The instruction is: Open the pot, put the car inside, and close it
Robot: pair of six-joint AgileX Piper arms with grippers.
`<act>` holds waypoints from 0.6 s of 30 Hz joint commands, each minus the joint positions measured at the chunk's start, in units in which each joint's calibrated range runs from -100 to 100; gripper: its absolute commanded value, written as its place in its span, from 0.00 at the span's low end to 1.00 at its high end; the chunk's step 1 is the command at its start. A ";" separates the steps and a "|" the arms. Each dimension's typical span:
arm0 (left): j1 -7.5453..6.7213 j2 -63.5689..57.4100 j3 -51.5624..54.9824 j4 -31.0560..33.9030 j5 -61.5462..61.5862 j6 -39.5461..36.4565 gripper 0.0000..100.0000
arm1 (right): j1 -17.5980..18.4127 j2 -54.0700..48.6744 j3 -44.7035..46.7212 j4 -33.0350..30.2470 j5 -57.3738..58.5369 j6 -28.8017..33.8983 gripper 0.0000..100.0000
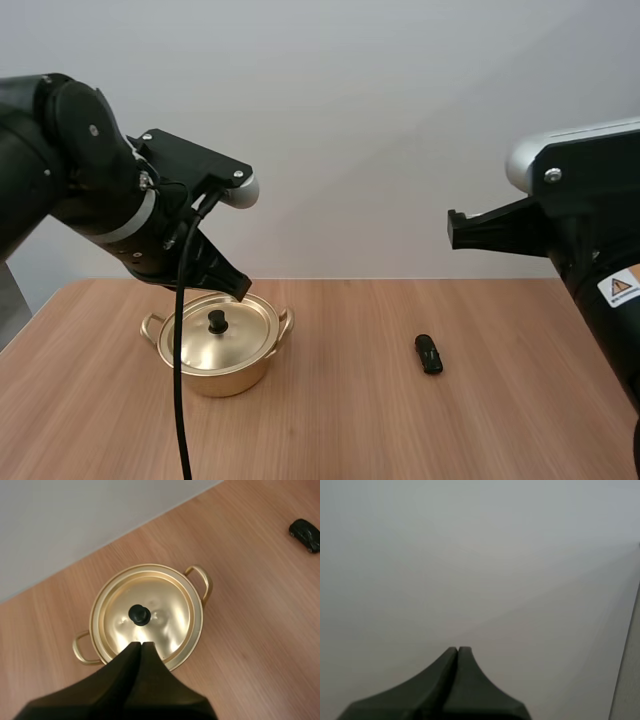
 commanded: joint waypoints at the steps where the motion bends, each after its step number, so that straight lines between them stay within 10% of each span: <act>1: -0.02 7.48 -0.02 0.38 0.33 0.06 0.00 | 0.03 0.04 0.03 0.00 52.74 0.02 0.00; 15: -0.02 15.11 -0.89 6.87 -15.39 -0.31 0.00 | 0.03 0.04 0.03 -1.62 52.91 0.02 0.00; 18: -0.02 15.63 -1.71 6.87 -15.75 -0.31 0.16 | 0.03 0.04 0.03 -1.62 52.91 0.02 0.00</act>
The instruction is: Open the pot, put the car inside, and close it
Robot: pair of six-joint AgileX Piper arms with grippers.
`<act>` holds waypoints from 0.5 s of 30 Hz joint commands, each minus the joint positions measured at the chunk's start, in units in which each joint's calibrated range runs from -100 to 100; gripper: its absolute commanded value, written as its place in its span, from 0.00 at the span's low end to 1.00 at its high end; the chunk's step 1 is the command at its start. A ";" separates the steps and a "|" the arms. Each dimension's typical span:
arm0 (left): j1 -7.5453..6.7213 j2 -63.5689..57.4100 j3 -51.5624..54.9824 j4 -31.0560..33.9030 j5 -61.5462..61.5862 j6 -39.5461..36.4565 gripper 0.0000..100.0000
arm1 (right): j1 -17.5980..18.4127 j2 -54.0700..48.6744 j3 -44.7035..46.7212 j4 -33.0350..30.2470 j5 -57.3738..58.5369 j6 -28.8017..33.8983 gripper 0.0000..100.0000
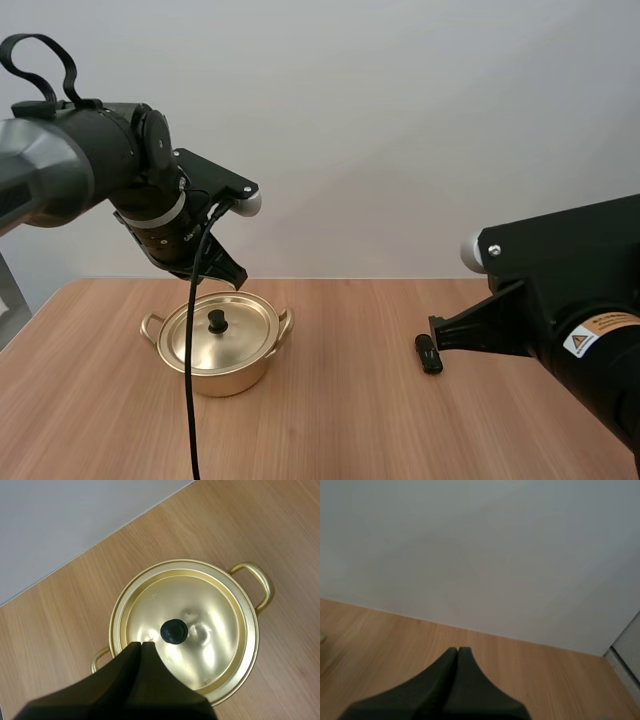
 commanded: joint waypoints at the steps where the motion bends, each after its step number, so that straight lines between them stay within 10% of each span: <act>1: -0.02 0.61 -0.48 -0.17 0.04 -0.03 0.24 | 0.03 0.04 0.03 0.11 5.27 0.02 0.00; 7: -0.02 4.17 -2.08 -0.41 3.75 -0.66 0.88 | 0.03 0.04 0.03 0.32 5.27 0.02 0.00; 15: -0.02 9.64 -2.38 -0.55 4.00 -0.78 0.94 | 0.03 0.04 0.03 0.32 5.27 0.02 0.00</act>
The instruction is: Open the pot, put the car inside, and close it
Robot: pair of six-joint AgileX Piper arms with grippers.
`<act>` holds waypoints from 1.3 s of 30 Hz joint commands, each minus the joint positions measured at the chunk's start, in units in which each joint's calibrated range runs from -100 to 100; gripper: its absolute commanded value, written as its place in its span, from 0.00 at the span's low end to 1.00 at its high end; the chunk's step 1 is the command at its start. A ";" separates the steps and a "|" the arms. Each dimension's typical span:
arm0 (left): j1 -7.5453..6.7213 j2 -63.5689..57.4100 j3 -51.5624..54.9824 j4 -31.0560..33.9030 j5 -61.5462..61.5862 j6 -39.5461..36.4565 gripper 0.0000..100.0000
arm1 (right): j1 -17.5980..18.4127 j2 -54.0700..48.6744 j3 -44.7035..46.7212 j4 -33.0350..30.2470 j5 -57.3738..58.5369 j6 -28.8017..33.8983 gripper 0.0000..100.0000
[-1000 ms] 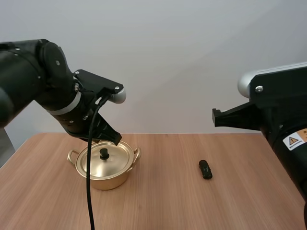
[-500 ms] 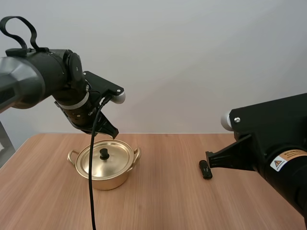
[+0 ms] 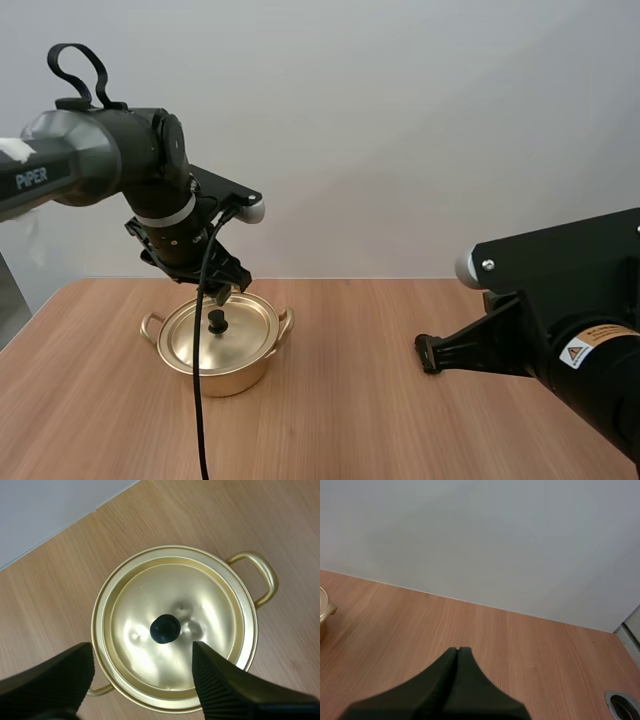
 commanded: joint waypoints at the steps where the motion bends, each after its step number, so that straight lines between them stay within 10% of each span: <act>1: -0.02 1.08 -0.05 -0.76 -0.07 0.04 0.94 | 0.03 0.04 0.03 0.11 0.02 0.02 0.00; 7: -0.02 4.27 -0.05 -7.97 2.54 2.68 0.93 | -0.13 0.04 0.03 0.03 0.02 0.02 0.00; 39: -0.02 13.07 -0.05 -0.65 -1.63 0.20 0.89 | -0.13 0.04 0.03 0.03 0.02 0.02 0.00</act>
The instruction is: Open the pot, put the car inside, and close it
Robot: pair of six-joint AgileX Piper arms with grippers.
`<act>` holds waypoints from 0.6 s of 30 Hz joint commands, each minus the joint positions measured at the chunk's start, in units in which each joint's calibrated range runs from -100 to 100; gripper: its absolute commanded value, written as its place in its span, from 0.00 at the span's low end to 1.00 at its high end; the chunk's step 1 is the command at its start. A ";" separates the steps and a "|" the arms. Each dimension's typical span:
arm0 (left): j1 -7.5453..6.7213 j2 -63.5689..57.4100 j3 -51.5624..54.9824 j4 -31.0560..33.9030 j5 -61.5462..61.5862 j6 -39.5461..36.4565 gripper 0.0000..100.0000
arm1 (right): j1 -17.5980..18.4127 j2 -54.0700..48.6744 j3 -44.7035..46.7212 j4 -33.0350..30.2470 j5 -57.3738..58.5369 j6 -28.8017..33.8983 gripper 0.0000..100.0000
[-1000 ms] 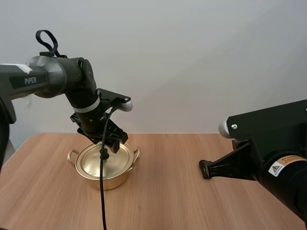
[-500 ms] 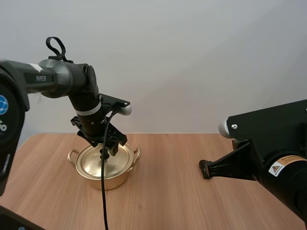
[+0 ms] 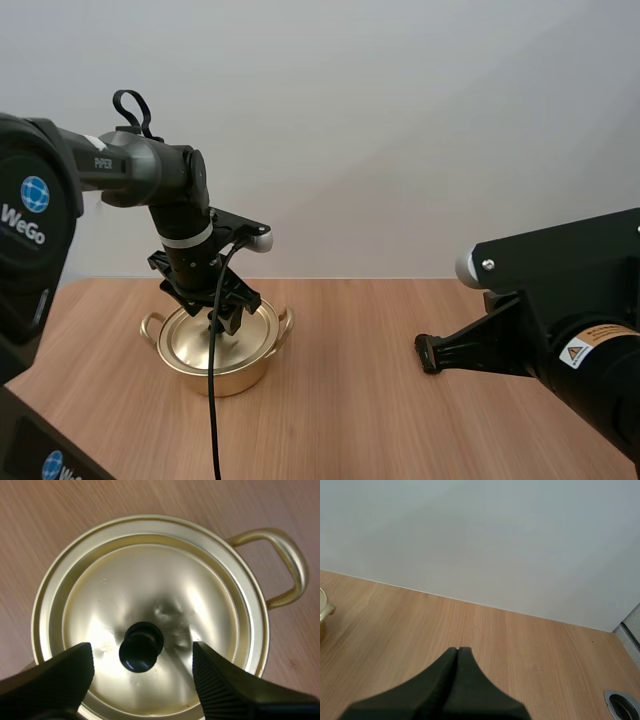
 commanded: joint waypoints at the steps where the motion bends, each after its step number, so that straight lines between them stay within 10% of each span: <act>1: -0.02 0.00 -0.05 0.37 0.00 -0.13 0.88 | -0.06 0.04 0.03 -0.07 0.02 0.02 0.00; 18: -0.02 0.00 -0.05 -1.03 -1.82 0.29 0.88 | -0.06 0.04 0.03 -0.07 0.02 0.02 0.00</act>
